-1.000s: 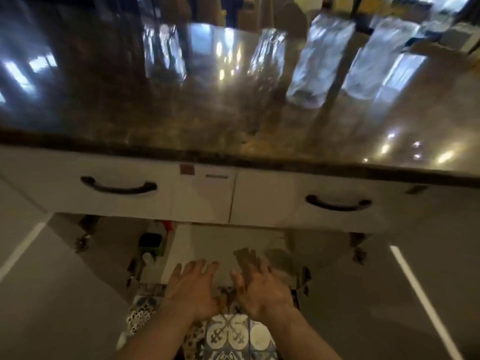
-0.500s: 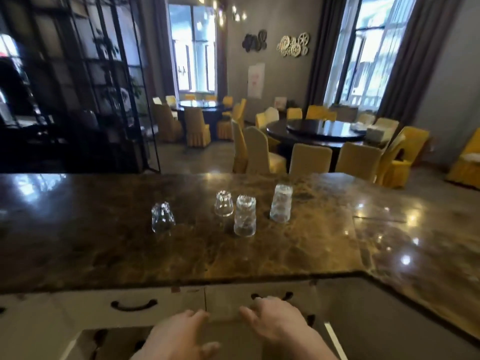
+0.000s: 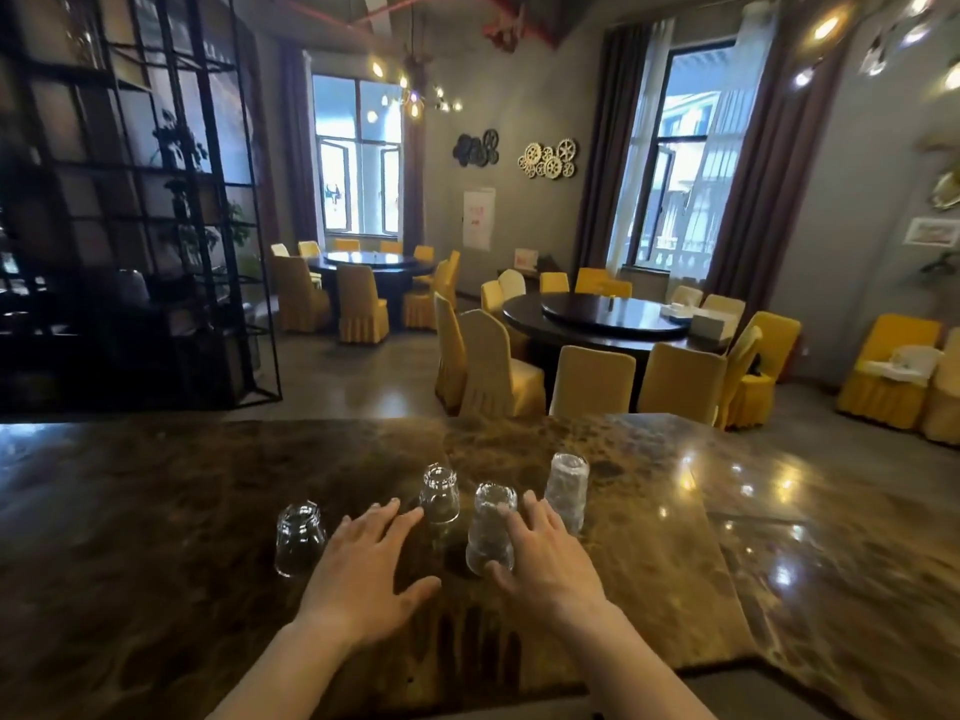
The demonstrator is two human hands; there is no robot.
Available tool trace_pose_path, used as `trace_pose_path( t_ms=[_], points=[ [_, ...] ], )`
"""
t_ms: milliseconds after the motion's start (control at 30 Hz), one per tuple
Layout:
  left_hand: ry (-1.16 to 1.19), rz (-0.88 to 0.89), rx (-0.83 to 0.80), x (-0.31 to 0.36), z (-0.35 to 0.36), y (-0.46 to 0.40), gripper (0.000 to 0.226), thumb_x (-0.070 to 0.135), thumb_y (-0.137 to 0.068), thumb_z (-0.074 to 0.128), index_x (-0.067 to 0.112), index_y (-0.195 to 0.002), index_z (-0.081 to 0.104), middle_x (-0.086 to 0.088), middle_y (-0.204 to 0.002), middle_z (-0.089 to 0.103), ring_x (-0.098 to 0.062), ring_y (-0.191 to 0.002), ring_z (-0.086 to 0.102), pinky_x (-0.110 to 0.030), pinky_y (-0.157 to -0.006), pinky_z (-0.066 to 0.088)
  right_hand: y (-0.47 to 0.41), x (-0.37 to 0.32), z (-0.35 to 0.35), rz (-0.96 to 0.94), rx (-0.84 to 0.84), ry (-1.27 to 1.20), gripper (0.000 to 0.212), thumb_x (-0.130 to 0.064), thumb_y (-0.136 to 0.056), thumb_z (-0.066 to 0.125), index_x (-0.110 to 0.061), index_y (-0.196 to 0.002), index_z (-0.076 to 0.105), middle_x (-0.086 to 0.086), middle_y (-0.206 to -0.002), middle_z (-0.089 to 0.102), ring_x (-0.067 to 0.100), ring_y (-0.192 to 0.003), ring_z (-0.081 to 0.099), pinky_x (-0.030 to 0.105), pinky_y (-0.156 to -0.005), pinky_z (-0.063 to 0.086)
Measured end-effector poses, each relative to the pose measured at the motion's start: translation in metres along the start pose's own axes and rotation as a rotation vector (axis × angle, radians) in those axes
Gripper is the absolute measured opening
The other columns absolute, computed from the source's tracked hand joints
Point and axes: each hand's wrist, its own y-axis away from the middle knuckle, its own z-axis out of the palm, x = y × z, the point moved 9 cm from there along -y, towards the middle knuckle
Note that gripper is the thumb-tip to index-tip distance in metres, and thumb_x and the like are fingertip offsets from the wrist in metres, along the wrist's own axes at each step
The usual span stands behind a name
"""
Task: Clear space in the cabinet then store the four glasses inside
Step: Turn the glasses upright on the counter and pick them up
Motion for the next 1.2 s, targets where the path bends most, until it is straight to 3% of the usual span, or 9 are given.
trace_pose_path(
  t_ms=[200,400,567,733,833,900,1033,1100,1200],
  points=[
    [-0.223,0.093,-0.151,-0.072,0.014,-0.064,0.093,0.064,-0.082,0.06,0.041,-0.154,0.004,0.004,-0.165,0.003,-0.018,-0.15,-0.006,-0.039,-0.119,-0.008,-0.07,-0.022,0.015,-0.06,-0.031,0.264,0.08,-0.024,-0.094,0.059,-0.024,-0.16,0.014,0.014,-0.169,-0.003,0.033,-0.155,-0.009,0.048,-0.125,0.007],
    [-0.734,0.259,-0.517,-0.151,0.054,-0.101,0.091,0.024,-0.091,0.063,0.032,-0.155,-0.001,-0.006,-0.165,-0.005,-0.03,-0.149,-0.011,-0.053,-0.119,-0.007,-0.117,-0.042,0.063,-0.324,-0.118,0.746,0.068,-0.029,-0.102,0.043,-0.012,-0.16,0.012,0.02,-0.168,0.001,0.04,-0.153,-0.012,0.055,-0.121,-0.008],
    [-0.887,0.391,-0.585,-0.165,0.082,-0.11,0.073,0.009,-0.094,0.055,0.019,-0.155,0.015,-0.015,-0.162,0.013,-0.037,-0.147,0.013,-0.052,-0.119,0.011,-0.138,-0.033,0.108,-0.413,-0.2,1.088,0.059,-0.036,-0.105,0.036,-0.007,-0.155,0.027,0.025,-0.162,0.024,0.048,-0.15,0.014,0.061,-0.121,0.009],
    [-0.86,0.365,-0.465,-0.16,0.078,-0.127,0.064,0.02,-0.093,0.059,0.016,-0.149,0.029,-0.012,-0.152,0.036,-0.031,-0.138,0.035,-0.046,-0.114,0.027,-0.147,-0.008,0.122,-0.378,-0.28,1.269,0.047,-0.04,-0.101,0.051,-0.011,-0.138,0.055,0.021,-0.139,0.054,0.044,-0.124,0.045,0.058,-0.106,0.035],
    [-0.525,0.155,-0.291,-0.167,0.055,-0.141,0.08,0.058,-0.078,0.067,0.028,-0.145,0.033,0.007,-0.14,0.048,-0.013,-0.128,0.045,-0.033,-0.11,0.032,-0.162,0.014,0.089,-0.253,-0.194,1.087,0.05,-0.038,-0.102,0.041,-0.004,-0.137,0.051,0.021,-0.134,0.054,0.039,-0.123,0.044,0.053,-0.107,0.033],
    [-0.162,-0.032,-0.153,-0.176,0.042,-0.146,0.081,0.072,-0.064,0.072,0.036,-0.129,0.04,0.017,-0.117,0.057,-0.004,-0.107,0.055,-0.027,-0.097,0.044,-0.168,0.031,0.061,-0.127,-0.075,0.811,0.041,-0.029,-0.097,0.049,-0.006,-0.131,0.05,0.017,-0.13,0.056,0.036,-0.123,0.043,0.048,-0.107,0.032],
    [0.521,-0.346,0.05,-0.191,0.056,-0.143,0.088,0.051,-0.055,0.09,0.021,-0.12,0.04,0.005,-0.108,0.061,-0.013,-0.091,0.062,-0.034,-0.076,0.053,-0.16,0.061,0.034,0.101,0.129,0.244,0.054,-0.034,-0.072,0.076,-0.021,-0.117,0.048,-0.002,-0.114,0.057,0.023,-0.112,0.048,0.036,-0.101,0.042],
    [0.676,-0.375,0.119,-0.185,0.072,-0.144,0.091,0.037,-0.054,0.093,0.023,-0.123,0.035,-0.002,-0.111,0.062,-0.018,-0.091,0.066,-0.037,-0.074,0.055,-0.154,0.079,0.036,0.237,0.207,-0.087,0.063,-0.041,-0.062,0.082,-0.027,-0.111,0.044,-0.008,-0.106,0.057,0.017,-0.104,0.053,0.034,-0.091,0.049],
    [0.743,-0.32,0.16,-0.171,0.085,-0.144,0.1,0.029,-0.052,0.095,0.031,-0.132,0.034,0.0,-0.107,0.06,-0.012,-0.089,0.066,-0.026,-0.069,0.052,-0.151,0.091,0.055,0.317,0.211,-0.479,0.084,-0.035,-0.056,0.085,-0.036,-0.123,0.035,-0.012,-0.106,0.06,0.011,-0.097,0.061,0.03,-0.083,0.053]
  ],
)
